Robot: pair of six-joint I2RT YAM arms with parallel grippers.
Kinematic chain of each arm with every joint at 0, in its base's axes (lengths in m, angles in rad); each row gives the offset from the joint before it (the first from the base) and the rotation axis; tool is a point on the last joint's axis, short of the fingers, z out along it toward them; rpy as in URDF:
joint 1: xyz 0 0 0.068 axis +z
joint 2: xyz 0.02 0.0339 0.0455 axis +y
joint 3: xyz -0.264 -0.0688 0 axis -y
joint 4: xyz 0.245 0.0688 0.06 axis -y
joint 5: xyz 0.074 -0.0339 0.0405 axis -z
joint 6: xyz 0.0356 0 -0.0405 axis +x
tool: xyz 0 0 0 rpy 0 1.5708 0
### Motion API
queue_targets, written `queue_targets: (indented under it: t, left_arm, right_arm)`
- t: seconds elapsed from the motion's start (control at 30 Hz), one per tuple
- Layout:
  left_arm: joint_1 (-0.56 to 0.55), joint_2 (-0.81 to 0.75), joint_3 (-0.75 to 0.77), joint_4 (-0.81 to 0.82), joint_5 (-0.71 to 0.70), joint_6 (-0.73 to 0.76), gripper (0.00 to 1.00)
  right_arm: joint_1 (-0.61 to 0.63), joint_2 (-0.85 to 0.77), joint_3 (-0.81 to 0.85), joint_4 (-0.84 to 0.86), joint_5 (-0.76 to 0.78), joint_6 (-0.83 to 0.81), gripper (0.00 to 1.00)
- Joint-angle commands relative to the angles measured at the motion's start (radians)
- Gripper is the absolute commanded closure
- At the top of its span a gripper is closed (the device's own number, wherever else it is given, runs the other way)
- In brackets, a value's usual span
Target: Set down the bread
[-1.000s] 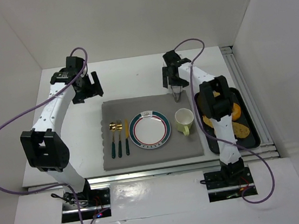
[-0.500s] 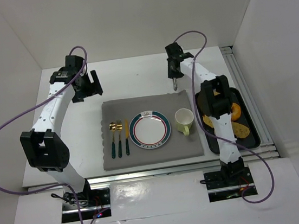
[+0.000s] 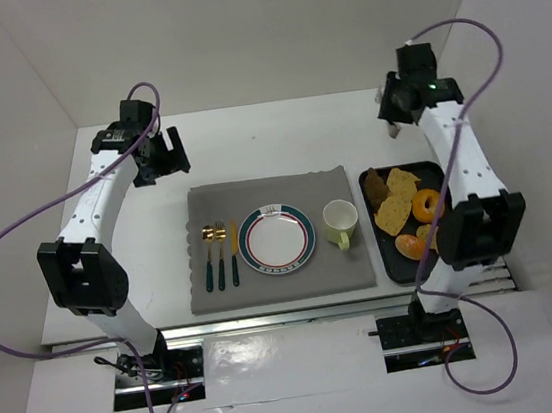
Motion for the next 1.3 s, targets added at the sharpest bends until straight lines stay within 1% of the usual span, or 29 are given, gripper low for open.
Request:
queue_targets:
  t: [0.0, 0.07, 0.17, 0.2, 0.23, 0.27, 0.33, 0.4, 0.47, 0.6, 0.7, 0.73, 0.77, 0.83, 0.87, 1.13, 1.2, 1.27]
  left_arm:
    - [0.006, 0.016, 0.036, 0.008, 0.022, 0.013, 0.02]
    - [0.006, 0.016, 0.036, 0.017, 0.032, 0.013, 0.02]
    - [0.006, 0.025, 0.036, 0.017, 0.055, 0.004, 0.02]
    - [0.006, 0.025, 0.036, 0.017, 0.055, 0.004, 0.02]
    - [0.006, 0.025, 0.036, 0.017, 0.055, 0.004, 0.02]
    - [0.006, 0.025, 0.036, 0.017, 0.064, 0.004, 0.02]
    - [0.006, 0.025, 0.036, 0.017, 0.064, 0.004, 0.02]
    - [0.006, 0.025, 0.036, 0.017, 0.064, 0.004, 0.02]
    - [0.006, 0.025, 0.036, 0.017, 0.064, 0.004, 0.02]
    - [0.006, 0.025, 0.036, 0.017, 0.064, 0.004, 0.02]
    - [0.006, 0.035, 0.036, 0.017, 0.064, 0.004, 0.02]
    - [0.006, 0.035, 0.036, 0.017, 0.064, 0.004, 0.02]
    - [0.006, 0.035, 0.036, 0.017, 0.064, 0.004, 0.02]
    - [0.006, 0.035, 0.026, 0.017, 0.074, 0.004, 0.02]
    - [0.006, 0.035, 0.026, 0.017, 0.074, 0.004, 0.02]
    - [0.006, 0.035, 0.016, 0.026, 0.083, 0.004, 0.02]
    - [0.006, 0.035, 0.016, 0.026, 0.083, 0.004, 0.02]
    - [0.006, 0.024, 0.007, 0.026, 0.083, 0.004, 0.02]
  right_arm:
    - [-0.042, -0.08, -0.096, -0.194, -0.041, -0.046, 0.59]
    - [-0.052, -0.125, -0.107, -0.273, -0.051, -0.069, 0.56]
    - [-0.043, -0.152, -0.127, -0.333, -0.066, -0.069, 0.55]
    - [-0.043, -0.166, -0.136, -0.333, -0.087, -0.069, 0.53]
    - [-0.043, -0.166, -0.148, -0.343, -0.103, -0.069, 0.53]
    - [-0.03, -0.175, -0.148, -0.343, -0.122, -0.081, 0.5]
    - [-0.003, -0.163, -0.174, -0.355, -0.14, -0.081, 0.5]
    - [0.032, -0.149, -0.174, -0.369, -0.112, -0.081, 0.5]
    - [0.043, -0.138, -0.174, -0.379, -0.091, -0.081, 0.47]
    - [0.083, -0.119, -0.165, -0.402, -0.049, -0.072, 0.47]
    - [0.106, -0.109, -0.165, -0.425, 0.015, -0.054, 0.47]
    - [0.106, -0.109, -0.165, -0.438, 0.058, -0.044, 0.47]
    - [0.106, -0.109, -0.165, -0.438, 0.069, -0.044, 0.45]
    - [0.119, -0.109, -0.165, -0.438, 0.069, -0.044, 0.45]
    - [0.119, -0.109, -0.179, -0.438, 0.069, -0.044, 0.44]
    - [0.138, -0.1, -0.234, -0.429, 0.069, -0.026, 0.44]
    - [0.138, -0.111, -0.234, -0.416, 0.069, -0.026, 0.54]
    - [0.148, -0.111, -0.219, -0.407, 0.069, -0.026, 0.61]
